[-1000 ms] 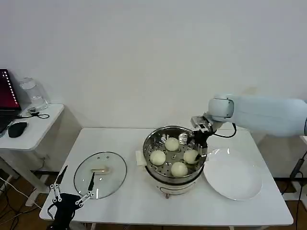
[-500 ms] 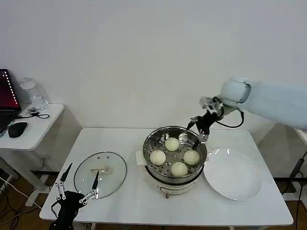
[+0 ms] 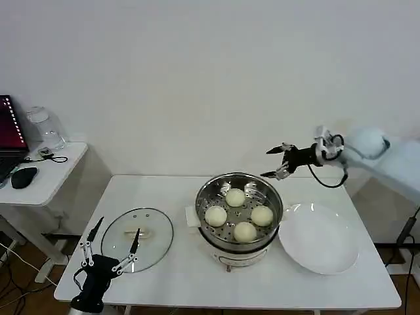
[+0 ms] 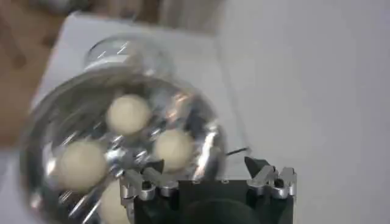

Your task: Take steamed baozi put them in steamer then cover it.

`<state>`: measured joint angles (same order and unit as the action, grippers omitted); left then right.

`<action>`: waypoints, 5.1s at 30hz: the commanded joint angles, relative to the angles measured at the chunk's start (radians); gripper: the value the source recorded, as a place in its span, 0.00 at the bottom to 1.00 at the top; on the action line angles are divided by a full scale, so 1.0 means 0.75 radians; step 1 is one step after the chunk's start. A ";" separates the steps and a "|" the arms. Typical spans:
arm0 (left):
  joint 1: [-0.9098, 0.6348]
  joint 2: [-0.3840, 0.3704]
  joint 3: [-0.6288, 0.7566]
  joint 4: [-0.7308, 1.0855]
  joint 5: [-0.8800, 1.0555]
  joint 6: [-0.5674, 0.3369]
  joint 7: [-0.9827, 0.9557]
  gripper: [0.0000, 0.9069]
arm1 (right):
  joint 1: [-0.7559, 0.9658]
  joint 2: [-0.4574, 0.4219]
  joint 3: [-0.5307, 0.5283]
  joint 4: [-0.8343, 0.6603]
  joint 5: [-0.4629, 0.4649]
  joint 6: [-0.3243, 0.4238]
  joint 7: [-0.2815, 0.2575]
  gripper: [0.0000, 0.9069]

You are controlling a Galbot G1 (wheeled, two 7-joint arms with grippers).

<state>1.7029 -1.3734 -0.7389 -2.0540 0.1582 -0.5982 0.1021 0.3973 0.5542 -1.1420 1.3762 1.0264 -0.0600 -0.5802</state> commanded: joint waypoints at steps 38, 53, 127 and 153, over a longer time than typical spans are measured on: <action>-0.104 0.059 0.033 0.125 0.370 -0.122 -0.302 1.00 | -2.817 0.772 2.546 0.880 -0.702 0.536 0.796 1.00; -0.220 0.138 0.042 0.659 1.290 -0.152 -1.113 1.00 | -2.939 1.012 2.607 0.966 -0.832 0.542 0.753 1.00; -0.671 0.279 0.301 1.011 1.259 0.402 -0.644 1.00 | -3.030 1.195 2.571 0.915 -0.927 0.638 0.700 1.00; -0.766 0.247 0.381 1.065 1.263 0.442 -0.600 0.20 | -3.035 1.221 2.562 0.913 -0.958 0.648 0.698 1.00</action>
<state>1.1366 -1.1863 -0.4582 -1.2635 1.1021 -0.2688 -0.3549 -1.8784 1.4689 0.7814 2.0591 0.3102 0.4248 -0.0576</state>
